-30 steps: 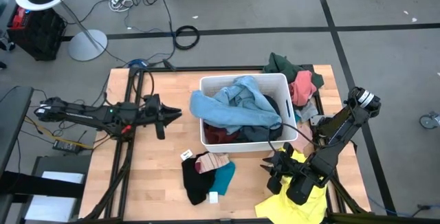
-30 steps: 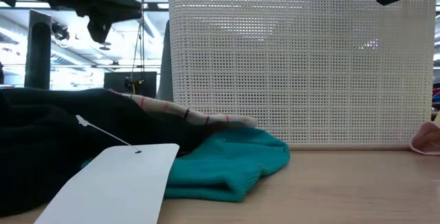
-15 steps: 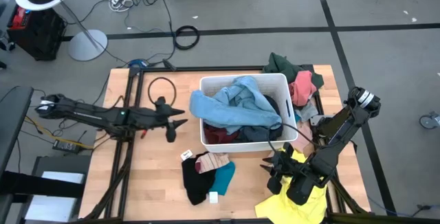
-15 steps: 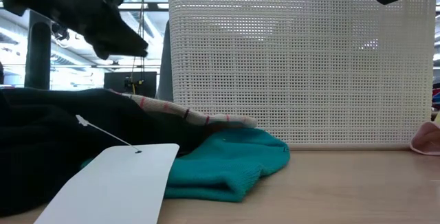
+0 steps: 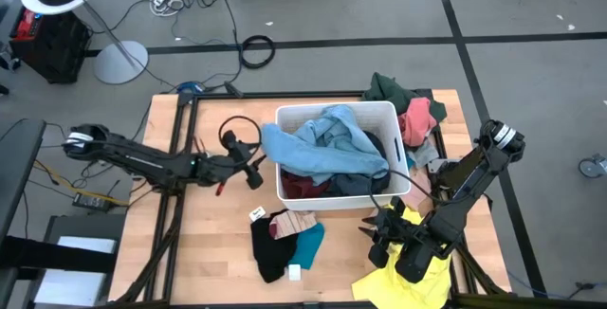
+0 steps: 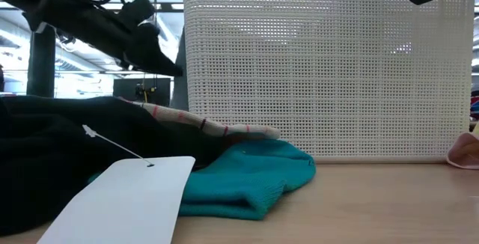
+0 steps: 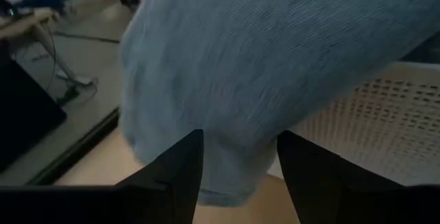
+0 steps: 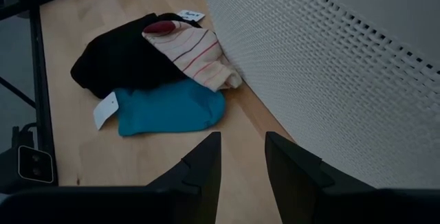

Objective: Sort clothes
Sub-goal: Put the blue pants into the laundry bin

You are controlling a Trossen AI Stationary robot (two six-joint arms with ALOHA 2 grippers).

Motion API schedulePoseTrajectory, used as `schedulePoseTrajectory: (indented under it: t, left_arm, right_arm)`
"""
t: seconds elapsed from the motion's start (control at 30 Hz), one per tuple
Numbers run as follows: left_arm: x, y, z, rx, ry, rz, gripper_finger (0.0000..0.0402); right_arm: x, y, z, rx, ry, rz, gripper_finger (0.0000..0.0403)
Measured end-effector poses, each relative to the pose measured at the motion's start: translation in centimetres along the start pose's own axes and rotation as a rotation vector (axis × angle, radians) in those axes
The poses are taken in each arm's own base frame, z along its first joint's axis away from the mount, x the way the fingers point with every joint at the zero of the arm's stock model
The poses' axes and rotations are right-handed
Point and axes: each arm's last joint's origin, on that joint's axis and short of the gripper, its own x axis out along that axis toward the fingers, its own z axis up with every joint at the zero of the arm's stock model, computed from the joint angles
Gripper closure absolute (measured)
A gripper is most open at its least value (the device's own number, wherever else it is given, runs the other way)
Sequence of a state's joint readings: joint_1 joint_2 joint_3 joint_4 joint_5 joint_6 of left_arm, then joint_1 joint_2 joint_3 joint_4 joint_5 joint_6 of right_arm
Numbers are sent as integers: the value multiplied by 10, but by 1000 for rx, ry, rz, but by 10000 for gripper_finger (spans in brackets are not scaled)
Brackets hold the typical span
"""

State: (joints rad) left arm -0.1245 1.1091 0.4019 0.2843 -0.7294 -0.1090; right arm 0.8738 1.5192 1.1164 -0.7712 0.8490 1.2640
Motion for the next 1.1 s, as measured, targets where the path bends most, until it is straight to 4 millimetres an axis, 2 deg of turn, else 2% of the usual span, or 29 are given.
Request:
schedulePoseTrajectory:
  t: [0.13, 0.23, 0.33, 0.43, 0.53, 0.6, 0.73, 0.93, 1.0, 1.1]
  left_arm:
    - [7, -6, -2, 25, -19, 4, 210]
    - [12, -6, -5, 42, -15, 71, 210]
    - [14, -3, -4, 28, -23, 122, 226]
    - [17, -1, 1, 32, -29, 122, 281]
    - [19, 0, 7, 88, -42, 119, 369]
    - [19, -1, 15, 104, -58, 120, 388]
    - [15, 0, 48, 113, -135, 127, 397]
    - [-3, 1, 125, 158, -258, 99, 399]
    - [-8, 0, 150, 158, -292, 16, 400]
    - [-5, -8, 181, 166, -351, -150, 400]
  right_arm:
    - [0, 0, 0, 0, 0, 0, 289]
    - [0, 0, 0, 0, 0, 0, 289]
    - [0, 0, 0, 0, 0, 0, 289]
    - [0, 0, 0, 1, 0, 0, 289]
    - [0, 0, 0, 2, 0, 0, 289]
    - [0, 0, 0, 4, 0, 2, 289]
    - [0, 1, 0, 7, -1, 4, 289]
    - [0, 1, 0, 2, 20, 12, 289]
    - [0, 1, -1, -4, 28, 13, 289]
    - [0, 0, -1, -18, 31, 10, 289]
